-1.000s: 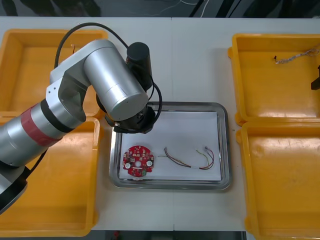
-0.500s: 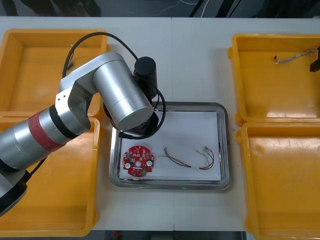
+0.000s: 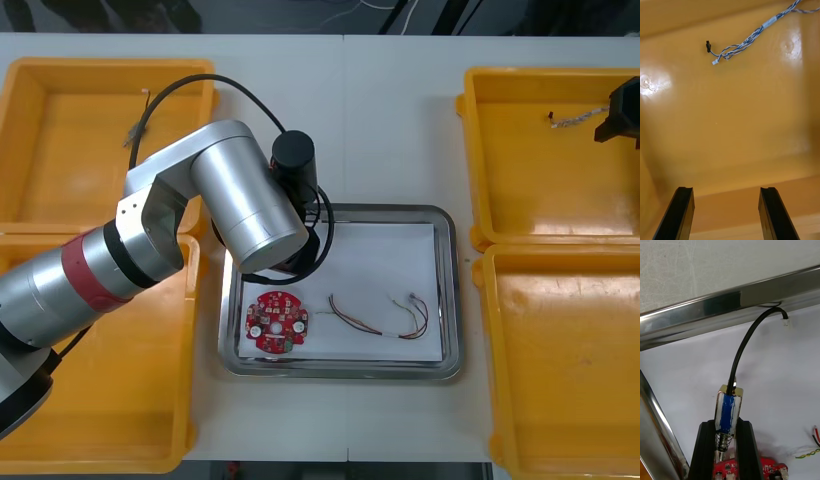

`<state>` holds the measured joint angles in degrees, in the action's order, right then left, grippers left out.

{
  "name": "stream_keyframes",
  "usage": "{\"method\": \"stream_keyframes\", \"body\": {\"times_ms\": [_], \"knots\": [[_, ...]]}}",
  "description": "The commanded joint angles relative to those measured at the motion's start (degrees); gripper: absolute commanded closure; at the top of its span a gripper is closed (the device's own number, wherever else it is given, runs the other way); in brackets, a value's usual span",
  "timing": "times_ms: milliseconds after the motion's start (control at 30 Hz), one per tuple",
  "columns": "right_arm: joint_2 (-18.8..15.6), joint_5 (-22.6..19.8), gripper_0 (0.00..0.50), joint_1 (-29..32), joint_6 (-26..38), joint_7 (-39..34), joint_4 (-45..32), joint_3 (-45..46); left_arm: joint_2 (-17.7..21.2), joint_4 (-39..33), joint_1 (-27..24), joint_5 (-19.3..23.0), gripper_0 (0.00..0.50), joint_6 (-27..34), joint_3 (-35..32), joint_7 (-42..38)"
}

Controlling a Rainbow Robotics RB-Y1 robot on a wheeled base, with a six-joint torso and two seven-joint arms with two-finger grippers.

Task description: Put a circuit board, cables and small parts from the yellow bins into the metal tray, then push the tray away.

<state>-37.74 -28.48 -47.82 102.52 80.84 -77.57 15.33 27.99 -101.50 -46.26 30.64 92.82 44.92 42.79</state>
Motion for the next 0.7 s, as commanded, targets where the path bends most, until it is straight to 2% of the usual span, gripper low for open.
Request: {"method": "stream_keyframes", "body": {"times_ms": [33,433,467,500,533,567,600,633,667,700], "knots": [[0.0,1.1,0.000,-7.5,-1.9,2.4,5.4,-0.5,0.6,-0.2,0.9,-1.4,0.497,-1.6,1.7,-3.1],[0.0,3.3,0.000,-13.3,-8.4,4.8,16.8,-1.9,1.5,-0.1,1.7,-1.9,0.491,-2.9,2.4,-3.0],[0.0,3.5,0.000,-13.9,-9.2,5.0,18.1,-2.1,1.6,0.0,1.7,-1.9,0.457,-3.2,2.5,-3.0],[0.0,3.8,0.000,-14.5,-10.1,5.3,19.3,-2.3,1.8,0.1,1.7,-1.9,0.382,-3.3,2.6,-3.0],[0.0,3.9,0.000,-14.8,-10.5,5.4,20.0,-2.4,1.9,0.1,1.7,-1.9,0.327,-3.4,2.7,-3.0],[0.0,4.1,0.000,-15.3,-11.4,5.6,21.3,-2.5,2.1,0.1,1.8,-1.9,0.188,-3.7,2.7,-3.1],[0.0,4.1,0.000,-15.5,-11.8,5.7,21.9,-2.7,2.1,0.1,1.8,-1.9,0.137,-3.8,2.8,-3.1],[0.0,4.2,0.000,-15.9,-12.8,5.9,23.2,-2.9,2.1,0.1,1.8,-1.9,0.053,-3.9,2.7,-3.1],[0.0,4.3,0.000,-16.2,-13.7,6.2,24.3,-3.1,2.2,0.1,1.8,-1.9,0.000,-3.9,2.7,-3.1],[0.0,4.5,0.000,-16.6,-14.7,6.3,25.4,-3.5,2.2,0.1,1.8,-2.0,0.000,-4.0,2.8,-3.1]]}}
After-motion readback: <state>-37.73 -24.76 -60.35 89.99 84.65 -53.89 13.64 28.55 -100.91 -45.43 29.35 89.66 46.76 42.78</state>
